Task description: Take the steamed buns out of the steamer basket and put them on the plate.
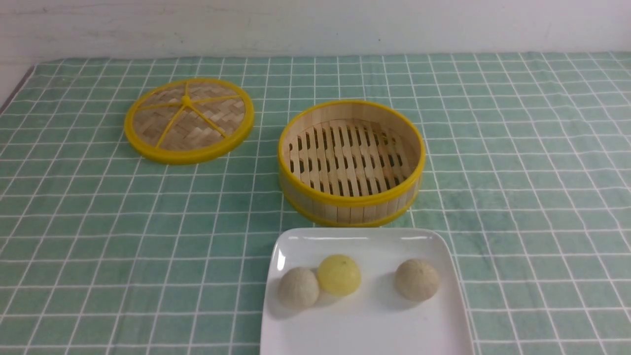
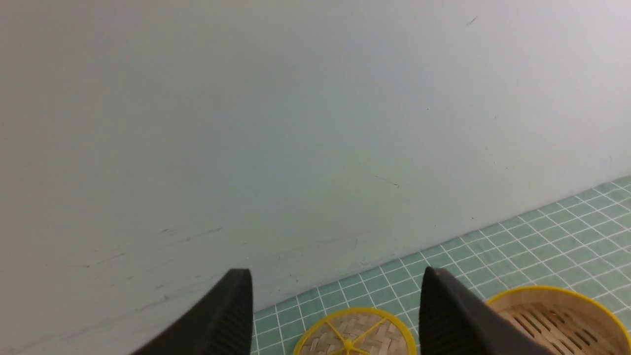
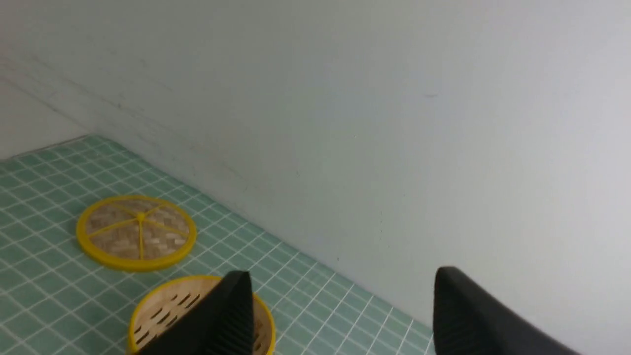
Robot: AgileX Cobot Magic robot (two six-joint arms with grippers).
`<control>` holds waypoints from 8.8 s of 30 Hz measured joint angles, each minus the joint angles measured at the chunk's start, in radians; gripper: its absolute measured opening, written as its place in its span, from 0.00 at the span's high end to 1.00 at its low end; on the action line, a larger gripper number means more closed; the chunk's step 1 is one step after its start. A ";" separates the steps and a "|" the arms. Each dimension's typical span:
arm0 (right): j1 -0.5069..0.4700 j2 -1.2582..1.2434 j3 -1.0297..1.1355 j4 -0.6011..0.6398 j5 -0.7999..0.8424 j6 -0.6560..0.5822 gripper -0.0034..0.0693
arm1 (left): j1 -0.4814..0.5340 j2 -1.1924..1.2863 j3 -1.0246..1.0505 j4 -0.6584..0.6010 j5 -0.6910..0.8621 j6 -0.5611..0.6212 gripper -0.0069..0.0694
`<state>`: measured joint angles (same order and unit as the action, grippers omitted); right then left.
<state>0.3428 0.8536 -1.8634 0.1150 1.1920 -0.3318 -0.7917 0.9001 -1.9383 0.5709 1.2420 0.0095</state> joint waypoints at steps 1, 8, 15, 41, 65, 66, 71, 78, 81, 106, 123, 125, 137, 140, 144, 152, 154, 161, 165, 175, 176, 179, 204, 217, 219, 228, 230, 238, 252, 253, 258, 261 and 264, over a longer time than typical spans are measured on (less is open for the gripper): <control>0.000 -0.024 0.042 0.000 -0.001 0.005 0.29 | 0.000 -0.012 0.011 -0.001 0.000 0.000 0.31; 0.000 -0.203 0.356 0.000 -0.083 0.019 0.29 | 0.000 -0.040 0.081 -0.002 0.000 0.000 0.31; 0.000 -0.417 0.789 -0.005 -0.392 0.057 0.30 | 0.000 -0.040 0.165 -0.008 0.000 -0.020 0.31; 0.000 -0.581 1.584 -0.191 -0.938 0.258 0.55 | 0.000 -0.038 0.362 -0.015 0.000 -0.099 0.31; 0.000 -0.581 1.681 -0.329 -0.764 0.518 0.62 | 0.000 -0.038 0.362 -0.015 0.000 -0.153 0.37; 0.000 -0.581 1.681 -0.329 -0.746 0.519 0.62 | 0.000 -0.038 0.362 -0.015 0.000 -0.161 0.38; 0.000 -0.581 1.681 -0.329 -0.715 0.519 0.62 | 0.000 -0.038 0.362 -0.015 0.000 -0.177 0.38; 0.000 -0.581 1.681 -0.326 -0.711 0.520 0.62 | 0.000 -0.038 0.362 -0.015 0.000 -0.180 0.38; 0.000 -0.581 1.681 -0.325 -0.711 0.520 0.62 | 0.000 -0.038 0.362 -0.015 0.000 -0.180 0.38; 0.000 -0.581 1.681 -0.322 -0.708 0.520 0.62 | 0.000 0.008 0.362 -0.139 -0.001 -0.183 0.39; 0.000 -0.582 1.682 -0.322 -0.706 0.520 0.62 | 0.392 0.058 0.647 -0.279 -0.385 -0.327 0.39; 0.000 -0.582 1.682 -0.322 -0.705 0.520 0.62 | 0.546 0.037 0.757 -0.360 -0.442 -0.324 0.39; 0.000 -0.583 1.683 -0.322 -0.705 0.520 0.62 | 0.920 -0.306 1.552 -0.507 -0.911 -0.115 0.39; 0.000 -0.583 1.683 -0.322 -0.705 0.520 0.62 | 0.920 -0.436 1.690 -0.509 -0.997 -0.112 0.39; 0.000 -0.583 1.683 -0.322 -0.705 0.520 0.62 | 0.920 -0.552 1.783 -0.513 -1.011 -0.112 0.39; 0.000 -0.583 1.683 -0.322 -0.705 0.520 0.62 | 0.920 -0.706 1.860 -0.510 -0.932 -0.126 0.39; 0.000 -0.583 1.683 -0.322 -0.704 0.520 0.62 | 0.920 -0.745 1.860 -0.497 -0.892 -0.127 0.39; 0.000 -0.583 1.683 -0.322 -0.704 0.520 0.62 | 0.920 -0.848 1.863 -0.486 -0.792 -0.127 0.39; 0.000 -0.583 1.683 -0.322 -0.704 0.520 0.62 | 0.920 -0.894 1.866 -0.487 -0.781 -0.127 0.39; 0.000 -0.583 1.683 -0.322 -0.705 0.520 0.62 | 0.920 -0.912 1.904 -0.474 -0.771 -0.128 0.39; 0.000 -0.583 1.683 -0.322 -0.705 0.520 0.62 | 0.920 -0.912 1.916 -0.474 -0.774 -0.129 0.39; 0.000 -0.583 1.683 -0.322 -0.705 0.520 0.62 | 0.920 -0.912 1.948 -0.478 -0.807 -0.141 0.39; 0.000 -0.583 1.683 -0.322 -0.704 0.520 0.62 | 0.920 -0.912 1.956 -0.483 -0.845 -0.173 0.39; 0.000 -0.583 1.683 -0.322 -0.704 0.520 0.62 | 0.920 -0.912 1.956 -0.483 -0.845 -0.173 0.39; 0.000 -0.583 1.683 -0.322 -0.704 0.520 0.62 | 0.920 -0.912 1.956 -0.483 -0.845 -0.173 0.39; 0.000 -0.604 1.683 -0.322 -0.704 0.520 0.62 | 0.920 -0.912 1.956 -0.483 -0.845 -0.173 0.39; 0.000 -0.637 1.683 -0.324 -0.704 0.520 0.62 | 0.920 -0.912 1.956 -0.483 -0.846 -0.175 0.39; -0.066 -0.781 1.738 -0.325 -0.733 0.520 0.62 | 0.920 -0.912 1.956 -0.483 -0.845 -0.176 0.39; -0.322 -0.856 1.887 -0.282 -0.866 0.619 0.62 | 0.920 -0.912 1.956 -0.483 -0.845 -0.176 0.39; -0.331 -0.860 1.887 -0.282 -0.860 0.624 0.62 | 0.920 -0.912 1.956 -0.483 -0.845 -0.176 0.39; -0.350 -0.863 1.879 -0.281 -0.812 0.629 0.62 | 0.920 -0.912 1.956 -0.483 -0.845 -0.176 0.39; -0.350 -0.863 1.879 -0.281 -0.808 0.629 0.62 | 0.920 -0.912 1.956 -0.483 -0.846 -0.176 0.39; -0.350 -0.863 1.878 -0.282 -0.805 0.629 0.62 | 0.920 -0.912 1.956 -0.483 -0.846 -0.176 0.39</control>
<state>-0.0068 -0.0098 0.0147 -0.1673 0.3867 0.2973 0.1287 -0.0123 0.0180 0.0875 0.3961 -0.1665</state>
